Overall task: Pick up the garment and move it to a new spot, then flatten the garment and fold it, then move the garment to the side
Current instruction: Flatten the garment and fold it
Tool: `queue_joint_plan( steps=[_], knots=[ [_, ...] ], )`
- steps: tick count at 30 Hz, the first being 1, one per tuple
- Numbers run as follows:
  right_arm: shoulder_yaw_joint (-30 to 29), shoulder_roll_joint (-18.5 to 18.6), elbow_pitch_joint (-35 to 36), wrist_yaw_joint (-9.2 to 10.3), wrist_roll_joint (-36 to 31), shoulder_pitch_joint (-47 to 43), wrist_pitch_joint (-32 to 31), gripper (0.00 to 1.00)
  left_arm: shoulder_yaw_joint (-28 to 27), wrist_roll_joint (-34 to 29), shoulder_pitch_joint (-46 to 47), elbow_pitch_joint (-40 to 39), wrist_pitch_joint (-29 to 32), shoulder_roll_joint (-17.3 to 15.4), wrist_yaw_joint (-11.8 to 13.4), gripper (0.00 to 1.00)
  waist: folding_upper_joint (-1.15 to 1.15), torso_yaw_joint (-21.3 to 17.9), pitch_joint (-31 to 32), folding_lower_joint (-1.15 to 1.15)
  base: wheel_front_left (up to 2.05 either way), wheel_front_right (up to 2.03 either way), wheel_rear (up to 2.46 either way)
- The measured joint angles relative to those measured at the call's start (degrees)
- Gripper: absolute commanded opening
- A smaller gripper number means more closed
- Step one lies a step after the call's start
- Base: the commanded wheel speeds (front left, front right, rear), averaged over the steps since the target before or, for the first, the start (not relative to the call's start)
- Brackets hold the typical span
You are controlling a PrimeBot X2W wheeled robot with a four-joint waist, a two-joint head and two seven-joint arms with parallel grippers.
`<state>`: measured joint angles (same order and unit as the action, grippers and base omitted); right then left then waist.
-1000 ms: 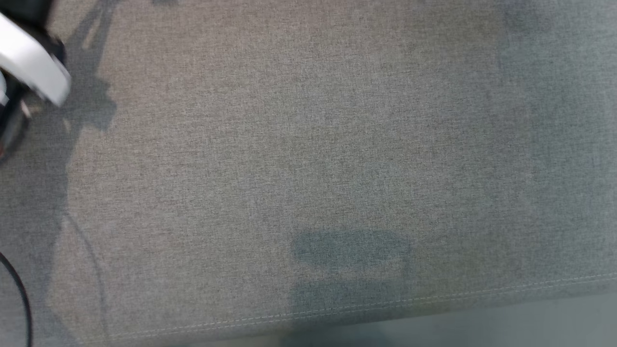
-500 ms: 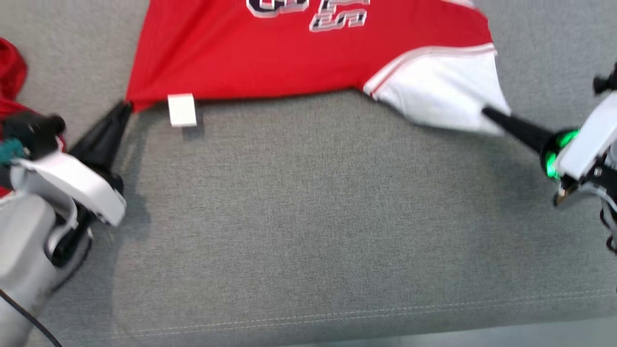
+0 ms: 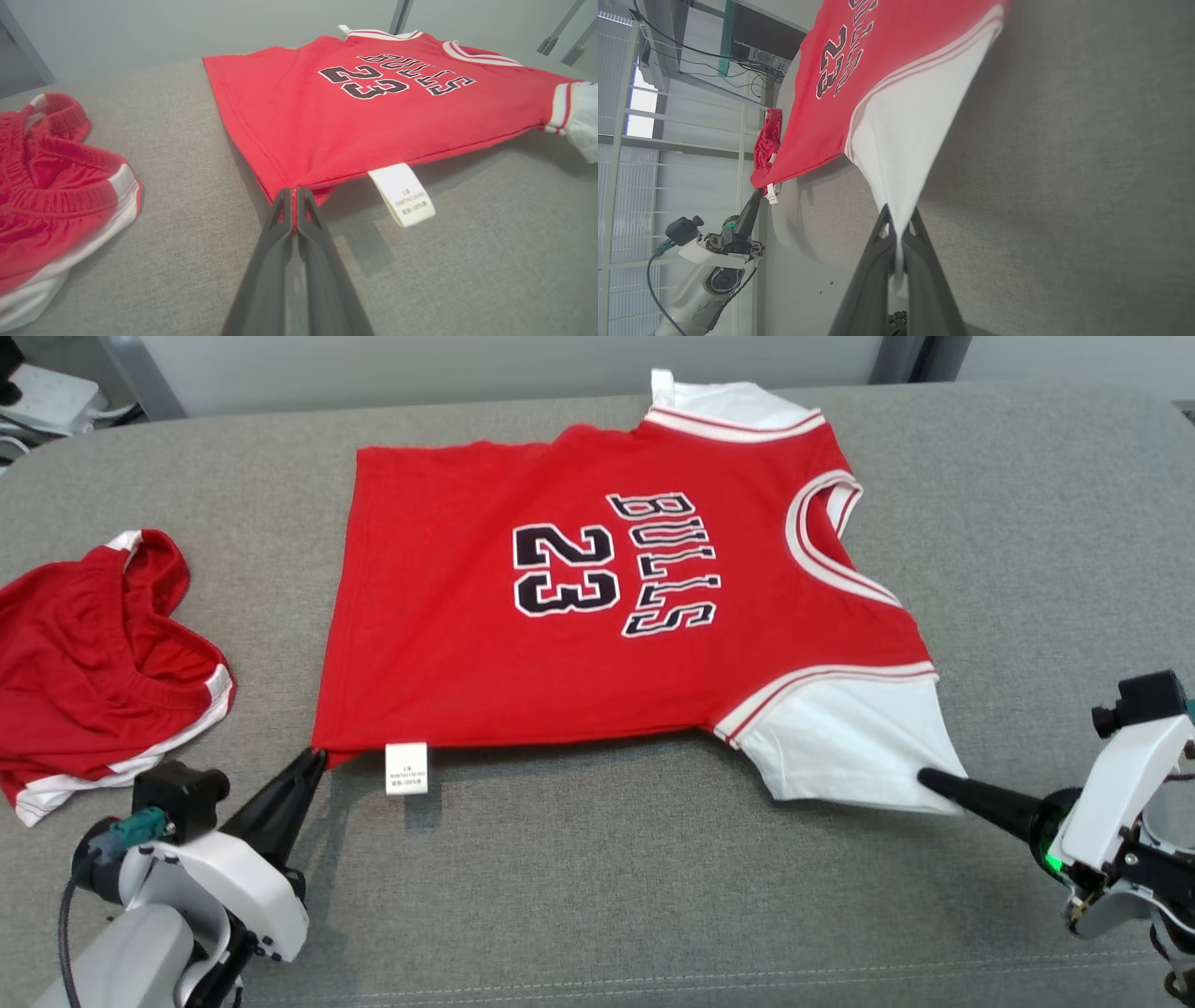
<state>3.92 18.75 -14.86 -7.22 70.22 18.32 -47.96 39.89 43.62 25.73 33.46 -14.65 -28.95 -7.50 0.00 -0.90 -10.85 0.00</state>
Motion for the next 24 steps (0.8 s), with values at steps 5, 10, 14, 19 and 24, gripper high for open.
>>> queue_joint_plan(
  steps=[5,10,14,19,24],
  knots=[
    [-1.78,-0.43,0.70,0.00,0.00,-4.48,-2.54,0.00,-0.35,-1.80,-4.32,0.45,0.00,1.42,0.00,0.00,0.00,0.67,3.21,0.00,0.00,0.00,0.00],
    [-3.61,-0.98,1.46,0.00,-0.49,-8.59,-3.92,0.00,-0.26,-2.36,-8.23,1.29,0.00,2.57,0.00,0.00,0.00,1.24,5.90,0.00,0.00,0.00,0.00],
    [-4.27,-2.10,2.68,0.00,-3.08,-10.56,-4.44,0.00,-1.26,-2.96,-9.17,2.18,0.00,2.96,0.00,0.01,0.00,1.67,6.78,0.00,0.00,0.00,0.00],
    [-4.64,-3.12,3.58,0.00,-6.28,-11.12,-5.58,1.00,-2.94,-4.78,-9.25,4.48,0.00,3.50,0.00,1.00,0.00,1.78,6.93,0.00,0.00,0.00,0.00],
    [-7.47,-2.66,7.80,0.00,-7.62,-13.40,-6.68,1.00,-3.81,-5.75,-10.40,5.43,0.00,3.88,0.00,1.00,0.00,1.62,7.03,0.00,0.00,0.00,0.00]
  ],
)
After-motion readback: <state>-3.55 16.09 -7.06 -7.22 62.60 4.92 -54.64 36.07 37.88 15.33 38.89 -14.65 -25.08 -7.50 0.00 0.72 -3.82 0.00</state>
